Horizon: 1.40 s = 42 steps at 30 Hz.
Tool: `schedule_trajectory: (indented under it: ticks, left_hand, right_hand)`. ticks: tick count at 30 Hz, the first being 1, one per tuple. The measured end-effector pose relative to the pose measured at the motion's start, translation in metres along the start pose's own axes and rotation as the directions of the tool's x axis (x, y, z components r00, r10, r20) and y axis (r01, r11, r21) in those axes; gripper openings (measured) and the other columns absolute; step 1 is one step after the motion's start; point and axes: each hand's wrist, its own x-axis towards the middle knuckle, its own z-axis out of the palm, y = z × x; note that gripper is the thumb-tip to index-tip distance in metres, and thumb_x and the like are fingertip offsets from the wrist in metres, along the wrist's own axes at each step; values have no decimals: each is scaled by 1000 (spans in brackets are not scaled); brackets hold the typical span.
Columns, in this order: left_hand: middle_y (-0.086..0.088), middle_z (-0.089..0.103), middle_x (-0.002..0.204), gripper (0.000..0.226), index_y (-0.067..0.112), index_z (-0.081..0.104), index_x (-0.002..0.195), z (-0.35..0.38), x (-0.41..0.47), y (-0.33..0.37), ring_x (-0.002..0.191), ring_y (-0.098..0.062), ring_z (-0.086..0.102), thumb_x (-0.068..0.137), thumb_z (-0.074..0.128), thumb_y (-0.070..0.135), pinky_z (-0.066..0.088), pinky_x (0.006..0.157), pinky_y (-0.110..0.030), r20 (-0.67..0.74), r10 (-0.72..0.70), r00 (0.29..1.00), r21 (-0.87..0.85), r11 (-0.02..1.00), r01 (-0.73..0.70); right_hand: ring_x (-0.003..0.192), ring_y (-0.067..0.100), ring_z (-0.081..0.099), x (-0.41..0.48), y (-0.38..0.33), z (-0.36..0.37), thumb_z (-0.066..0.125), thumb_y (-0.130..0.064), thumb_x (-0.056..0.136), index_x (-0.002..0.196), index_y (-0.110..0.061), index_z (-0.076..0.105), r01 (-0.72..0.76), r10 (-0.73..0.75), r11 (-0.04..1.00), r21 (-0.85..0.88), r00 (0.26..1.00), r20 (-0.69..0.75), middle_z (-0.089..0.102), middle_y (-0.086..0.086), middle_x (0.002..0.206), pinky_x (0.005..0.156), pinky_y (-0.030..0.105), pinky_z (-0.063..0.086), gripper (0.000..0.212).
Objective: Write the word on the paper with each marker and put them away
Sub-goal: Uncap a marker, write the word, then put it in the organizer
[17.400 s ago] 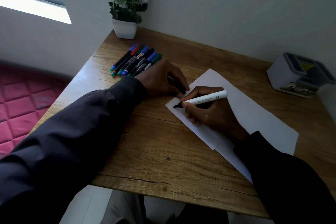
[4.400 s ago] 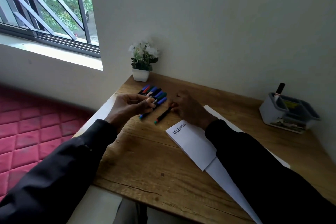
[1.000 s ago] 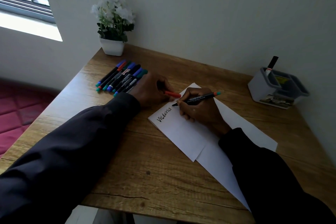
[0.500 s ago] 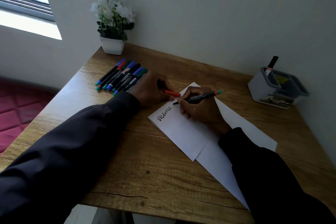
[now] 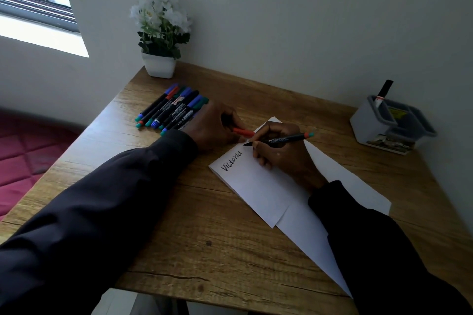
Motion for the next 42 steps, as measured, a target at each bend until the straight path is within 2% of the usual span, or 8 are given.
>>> schedule_trajectory:
  ticks: [6,10,21,27,33,42]
  left_hand:
    - [7,70,87,17,8,72,91,0,0,-1,78,8,64,77,80,10,50,65,-6,2,-5,1000,2,1000,5]
    - [11,68,86,18,6,71,94,0,0,-1,77,13,62,78,79,9,48,65,-5,17,-5,1000,-6,1000,5]
    - [8,69,88,19,5,71,95,1,1,-1,78,12,63,78,79,8,47,64,-4,11,-7,1000,-4,1000,7]
    - [7,69,89,20,6,71,96,1,1,-2,79,11,63,78,79,9,48,66,-5,15,-17,1000,2,1000,17]
    - [6,70,88,18,9,72,93,1,0,0,79,7,64,78,80,11,51,66,-7,11,-24,1000,-2,1000,24]
    - [10,68,86,17,13,71,91,0,0,1,77,11,63,78,80,10,49,64,-5,15,-40,999,-13,999,40]
  right_hand:
    - [52,21,67,0,-1,0,70,-2,93,93,2,70,-10,10,1000,-23,1000,-4,73,9,72,46,25,53,4]
    - [51,22,65,-2,-2,0,70,0,91,88,5,70,-31,32,999,8,999,-27,71,12,70,45,23,49,6]
    - [50,26,64,-2,-3,1,70,0,93,87,8,68,-15,17,1000,25,998,-58,70,15,68,43,25,48,10]
    - [50,23,64,-2,-4,1,70,-1,93,86,6,69,-40,41,999,29,998,-40,70,15,69,43,24,48,10]
    - [49,14,63,-2,-6,2,70,4,90,83,7,69,-34,34,999,3,999,-26,70,13,67,46,17,47,8]
    - [49,17,64,-2,-7,3,71,4,88,80,7,67,-65,64,998,-8,997,-50,69,17,66,45,18,47,9]
